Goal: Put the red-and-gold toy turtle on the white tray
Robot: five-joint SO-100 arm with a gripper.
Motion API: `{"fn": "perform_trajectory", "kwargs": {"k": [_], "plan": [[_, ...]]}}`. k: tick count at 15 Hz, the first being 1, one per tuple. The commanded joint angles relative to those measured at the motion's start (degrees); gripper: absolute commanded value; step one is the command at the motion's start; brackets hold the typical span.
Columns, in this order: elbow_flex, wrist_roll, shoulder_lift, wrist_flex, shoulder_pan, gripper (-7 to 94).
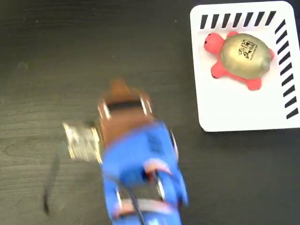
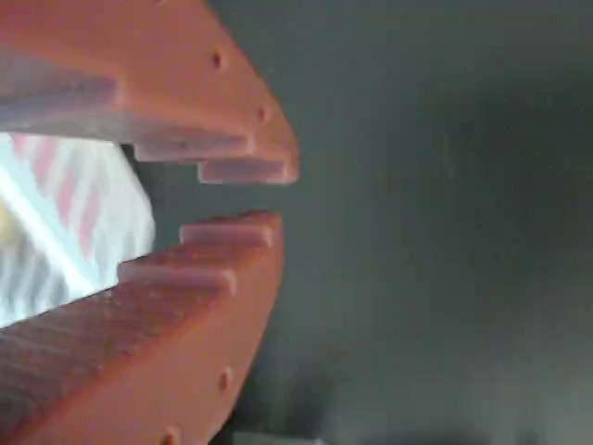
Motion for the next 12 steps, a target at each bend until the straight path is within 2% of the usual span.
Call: {"fn": "perform_trajectory", "kwargs": {"k": [1,3,5,7,12], "plan": [[4.8,0.6,11.3,6.9,0.2,0],[8.3,-0.4,21.3,17.1,-0.8,0],[10.0,-1.6,27.9,24.2,-0.5,0],[10.3,-1.4,30.3,26.6,1.1,0],[10.3,-0.8,30.3,26.8,1.8,0]]}}
